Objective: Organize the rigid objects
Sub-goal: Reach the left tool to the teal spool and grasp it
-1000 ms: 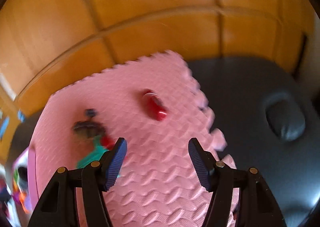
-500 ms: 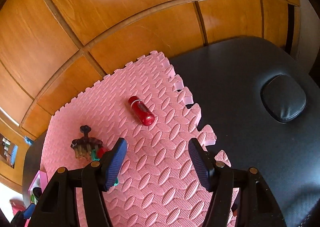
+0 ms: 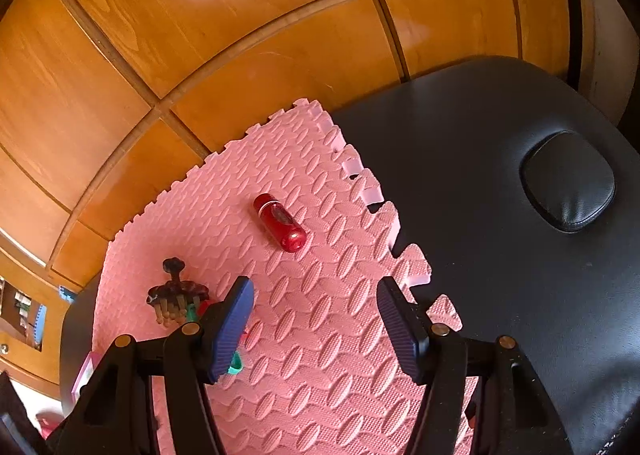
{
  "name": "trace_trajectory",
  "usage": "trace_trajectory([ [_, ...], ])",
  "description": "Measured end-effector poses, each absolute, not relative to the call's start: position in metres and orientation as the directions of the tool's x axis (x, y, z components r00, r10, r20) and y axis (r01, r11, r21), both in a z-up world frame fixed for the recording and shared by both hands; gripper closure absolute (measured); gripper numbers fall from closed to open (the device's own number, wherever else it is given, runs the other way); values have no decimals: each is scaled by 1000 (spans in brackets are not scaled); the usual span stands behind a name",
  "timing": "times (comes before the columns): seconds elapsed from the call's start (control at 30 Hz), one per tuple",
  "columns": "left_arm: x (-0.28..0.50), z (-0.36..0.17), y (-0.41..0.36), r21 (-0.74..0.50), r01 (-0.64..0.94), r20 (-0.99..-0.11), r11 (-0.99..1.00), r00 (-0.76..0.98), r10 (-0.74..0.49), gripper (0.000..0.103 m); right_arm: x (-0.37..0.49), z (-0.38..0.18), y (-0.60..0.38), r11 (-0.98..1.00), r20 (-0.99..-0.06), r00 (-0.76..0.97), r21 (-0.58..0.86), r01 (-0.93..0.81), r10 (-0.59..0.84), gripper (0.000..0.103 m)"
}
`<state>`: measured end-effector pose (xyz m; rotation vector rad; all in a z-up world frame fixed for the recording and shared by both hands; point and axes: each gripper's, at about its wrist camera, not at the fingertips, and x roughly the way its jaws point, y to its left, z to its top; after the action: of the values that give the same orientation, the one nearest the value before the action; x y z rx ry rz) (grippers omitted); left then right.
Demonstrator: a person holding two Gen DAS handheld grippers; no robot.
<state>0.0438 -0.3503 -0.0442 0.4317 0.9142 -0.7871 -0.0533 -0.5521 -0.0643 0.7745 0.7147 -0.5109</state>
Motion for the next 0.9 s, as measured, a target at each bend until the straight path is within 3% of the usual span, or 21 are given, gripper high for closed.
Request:
trace_trajectory([
  [0.23, 55, -63, -390, 57, 808, -828, 587, 367, -424, 40, -51, -65, -553, 616, -734, 667, 470, 632, -126, 39],
  [0.33, 61, -72, -401, 64, 825, -840, 561, 348, -416, 48, -50, -65, -553, 614, -730, 674, 480, 626, -116, 38],
  [0.43, 66, -80, -412, 36, 838, -847, 544, 314, -428, 50, -48, -66, -552, 617, -730, 675, 483, 621, -108, 38],
  [0.6, 61, -86, -416, 2, 843, -849, 538, 286, -445, 73, -46, -68, -552, 625, -743, 661, 469, 624, -103, 38],
  [0.9, 28, -81, -356, -36, 768, -853, 639, 309, -420, 74, -44, -69, -548, 646, -756, 646, 441, 623, -107, 38],
])
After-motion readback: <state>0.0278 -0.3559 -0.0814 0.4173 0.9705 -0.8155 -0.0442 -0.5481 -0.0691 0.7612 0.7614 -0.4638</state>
